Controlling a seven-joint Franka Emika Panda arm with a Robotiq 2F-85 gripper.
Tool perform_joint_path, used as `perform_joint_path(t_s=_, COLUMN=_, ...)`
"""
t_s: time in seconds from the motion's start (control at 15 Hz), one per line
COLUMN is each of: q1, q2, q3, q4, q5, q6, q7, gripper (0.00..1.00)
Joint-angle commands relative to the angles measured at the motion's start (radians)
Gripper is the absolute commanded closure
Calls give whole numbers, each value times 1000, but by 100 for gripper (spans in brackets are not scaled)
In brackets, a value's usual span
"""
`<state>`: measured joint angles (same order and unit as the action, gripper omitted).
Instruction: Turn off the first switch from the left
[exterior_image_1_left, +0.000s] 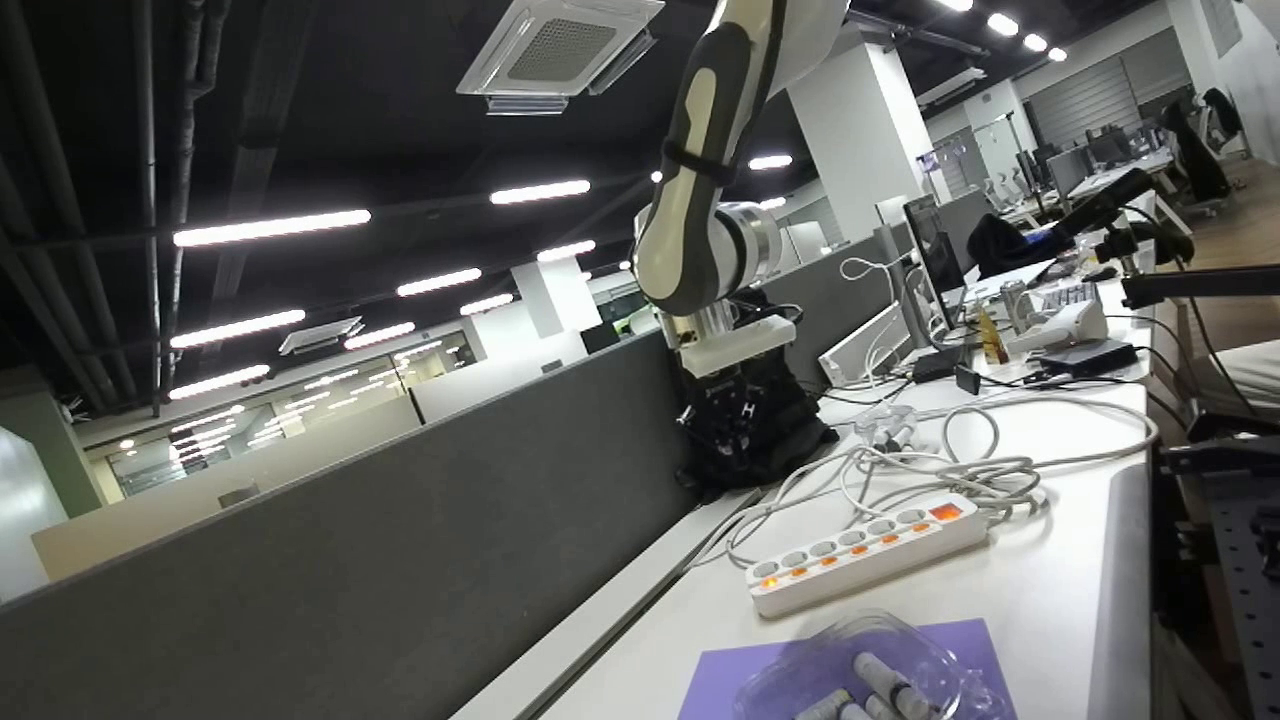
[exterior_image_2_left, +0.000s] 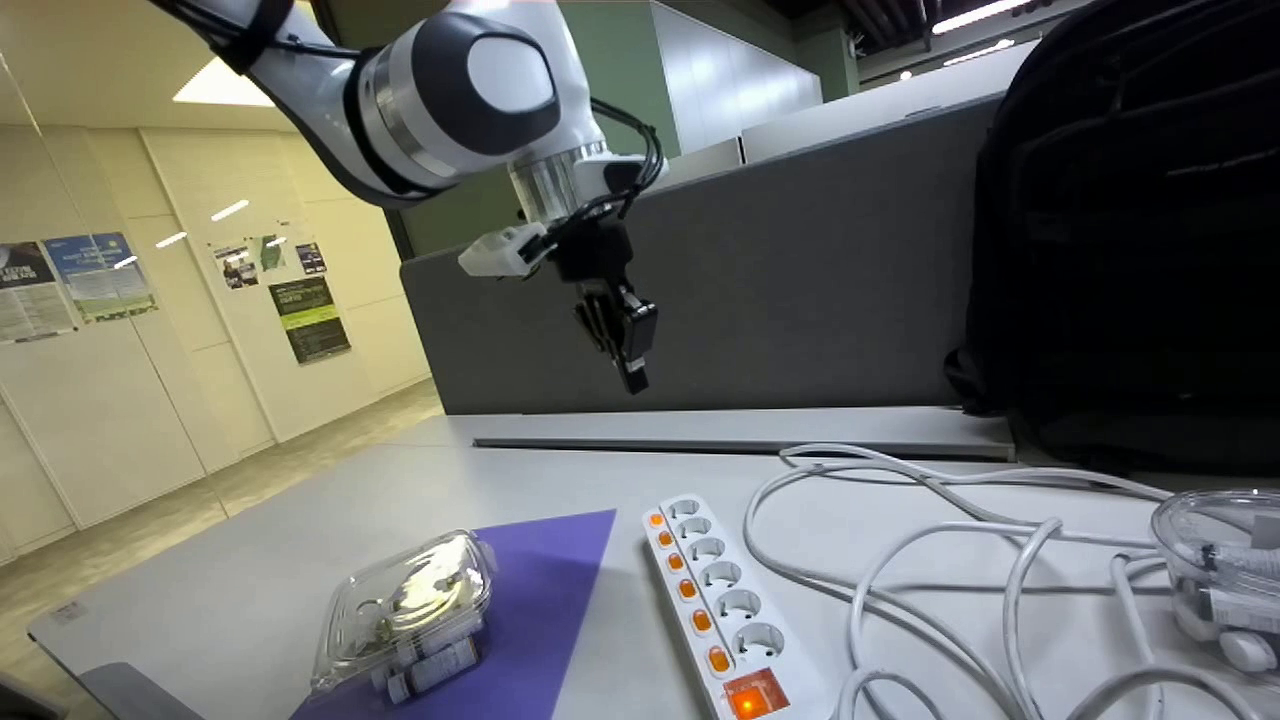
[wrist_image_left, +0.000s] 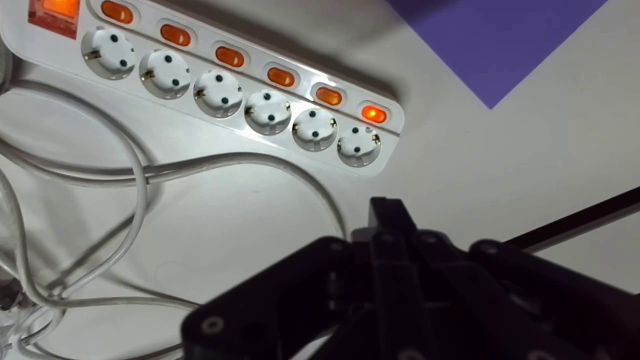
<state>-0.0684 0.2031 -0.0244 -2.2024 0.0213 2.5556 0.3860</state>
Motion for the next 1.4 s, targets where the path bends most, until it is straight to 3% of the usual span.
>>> perform_joint_path(t_s=0.0, q1=20, q2=68, q3=-12, q4=17, q5=51, q6=54, q7=-29, gripper=100)
perform_joint_path(t_s=0.6, q1=12, q2=209, q3=1, q4=71, q5=171, q6=76, q7=-122, gripper=100)
perform_joint_path(t_s=1.33, q1=30, q2=337, q3=-10, q4=157, q5=163, q6=58, q7=-127, gripper=100)
